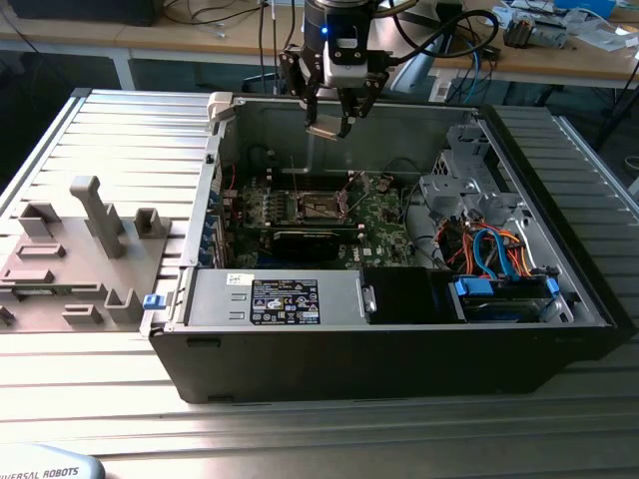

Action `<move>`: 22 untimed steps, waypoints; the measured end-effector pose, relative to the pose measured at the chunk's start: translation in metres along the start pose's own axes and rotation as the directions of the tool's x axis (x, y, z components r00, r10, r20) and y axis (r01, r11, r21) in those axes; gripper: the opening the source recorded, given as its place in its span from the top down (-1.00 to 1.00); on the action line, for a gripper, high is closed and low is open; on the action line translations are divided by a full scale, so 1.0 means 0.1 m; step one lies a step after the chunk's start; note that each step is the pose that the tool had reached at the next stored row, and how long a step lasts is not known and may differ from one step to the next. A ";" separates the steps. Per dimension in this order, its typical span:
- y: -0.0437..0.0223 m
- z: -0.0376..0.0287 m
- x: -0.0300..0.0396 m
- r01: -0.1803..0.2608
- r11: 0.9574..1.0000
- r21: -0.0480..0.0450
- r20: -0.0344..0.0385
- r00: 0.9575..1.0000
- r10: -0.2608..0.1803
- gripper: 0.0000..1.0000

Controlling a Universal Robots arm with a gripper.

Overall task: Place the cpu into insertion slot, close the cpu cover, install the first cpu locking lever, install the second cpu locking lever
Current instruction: 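Place the cpu into insertion slot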

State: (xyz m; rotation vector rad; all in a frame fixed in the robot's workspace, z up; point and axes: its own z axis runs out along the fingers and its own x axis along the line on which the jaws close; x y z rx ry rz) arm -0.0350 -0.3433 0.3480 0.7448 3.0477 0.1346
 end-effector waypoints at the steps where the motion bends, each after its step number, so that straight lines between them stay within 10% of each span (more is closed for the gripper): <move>1: 0.000 0.000 0.000 -0.001 1.000 0.000 0.000 1.000 0.001 -0.08; 22: 0.000 0.004 0.000 -0.017 1.000 0.000 0.001 1.000 0.017 -0.08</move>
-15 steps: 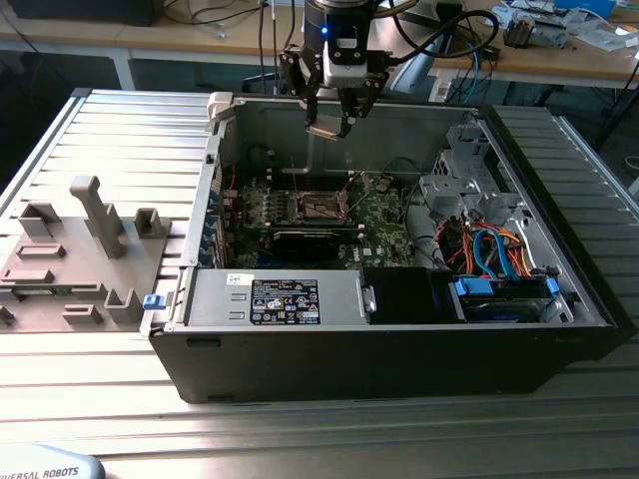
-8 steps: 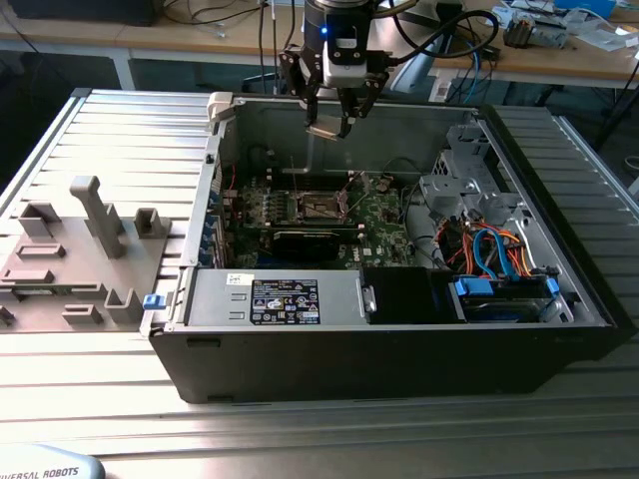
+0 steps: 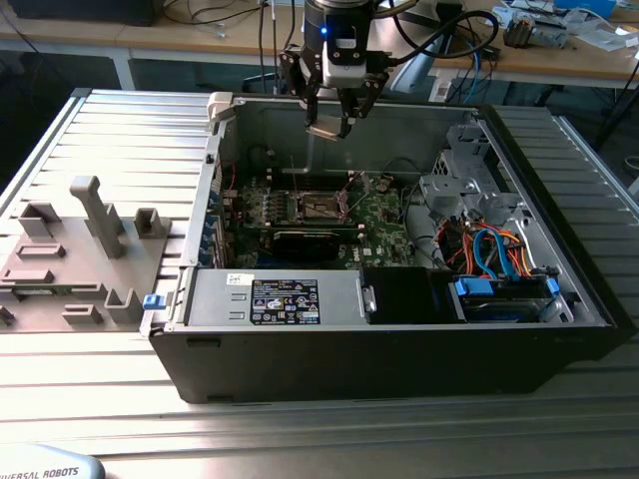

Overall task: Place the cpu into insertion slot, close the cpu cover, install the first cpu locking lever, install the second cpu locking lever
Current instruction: 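Place the cpu into insertion slot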

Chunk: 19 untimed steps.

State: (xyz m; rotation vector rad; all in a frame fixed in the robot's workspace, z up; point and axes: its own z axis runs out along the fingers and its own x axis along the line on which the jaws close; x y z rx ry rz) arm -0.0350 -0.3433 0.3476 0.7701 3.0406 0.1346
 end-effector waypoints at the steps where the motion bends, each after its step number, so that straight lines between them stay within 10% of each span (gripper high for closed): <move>1: 0.000 0.001 0.000 -0.001 1.000 0.000 0.000 1.000 0.001 -0.08; 19: 0.000 0.005 0.000 -0.015 1.000 0.000 0.001 1.000 0.015 -0.08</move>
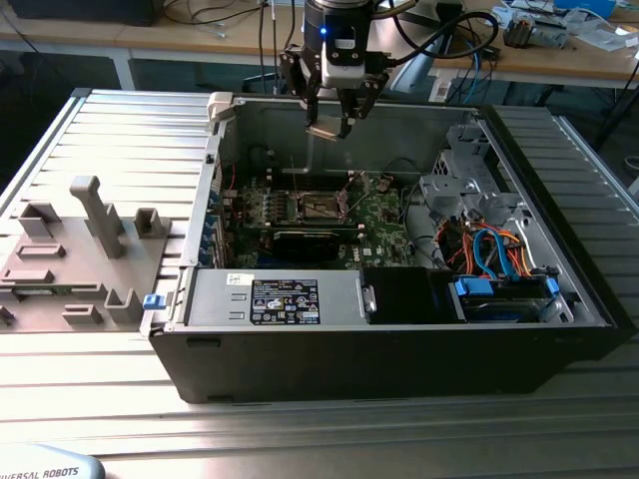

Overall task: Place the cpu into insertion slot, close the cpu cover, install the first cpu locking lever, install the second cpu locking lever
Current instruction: 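Place the cpu into insertion slot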

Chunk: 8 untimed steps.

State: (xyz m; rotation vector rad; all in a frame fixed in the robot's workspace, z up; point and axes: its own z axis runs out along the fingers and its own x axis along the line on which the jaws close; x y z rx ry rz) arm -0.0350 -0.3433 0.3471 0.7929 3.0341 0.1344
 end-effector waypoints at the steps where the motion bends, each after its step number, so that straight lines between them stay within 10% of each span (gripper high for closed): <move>1: 0.000 0.001 0.000 -0.001 1.000 0.000 0.000 1.000 0.001 -0.08; 8: 0.000 0.002 0.000 -0.006 1.000 0.000 0.000 1.000 0.006 -0.08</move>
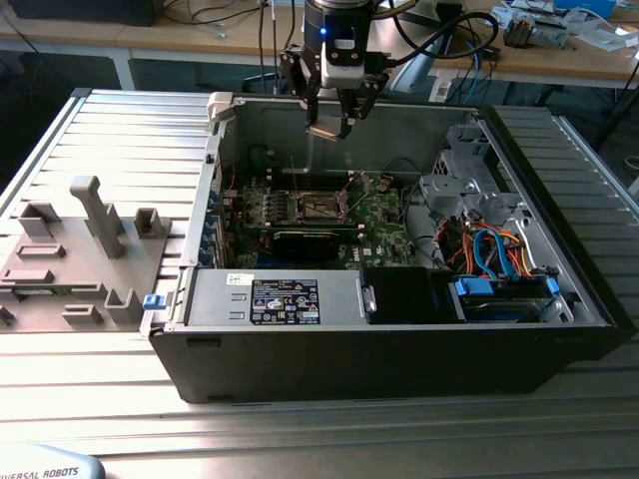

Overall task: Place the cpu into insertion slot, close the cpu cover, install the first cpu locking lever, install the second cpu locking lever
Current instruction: 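Place the cpu into insertion slot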

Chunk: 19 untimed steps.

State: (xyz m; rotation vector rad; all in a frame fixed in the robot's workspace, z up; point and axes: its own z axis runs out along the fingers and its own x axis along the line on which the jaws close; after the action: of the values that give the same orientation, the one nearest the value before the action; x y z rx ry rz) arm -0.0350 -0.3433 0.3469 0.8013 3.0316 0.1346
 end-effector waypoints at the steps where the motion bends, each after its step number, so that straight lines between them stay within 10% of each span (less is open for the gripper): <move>1: 0.000 0.000 0.000 -0.001 1.000 0.000 0.000 1.000 0.001 -0.08; 19: -0.001 0.006 0.000 -0.011 1.000 0.000 0.001 1.000 0.011 -0.08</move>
State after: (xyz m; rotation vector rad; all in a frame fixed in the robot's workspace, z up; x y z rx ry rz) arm -0.0350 -0.3433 0.3463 0.8180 3.0267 0.1344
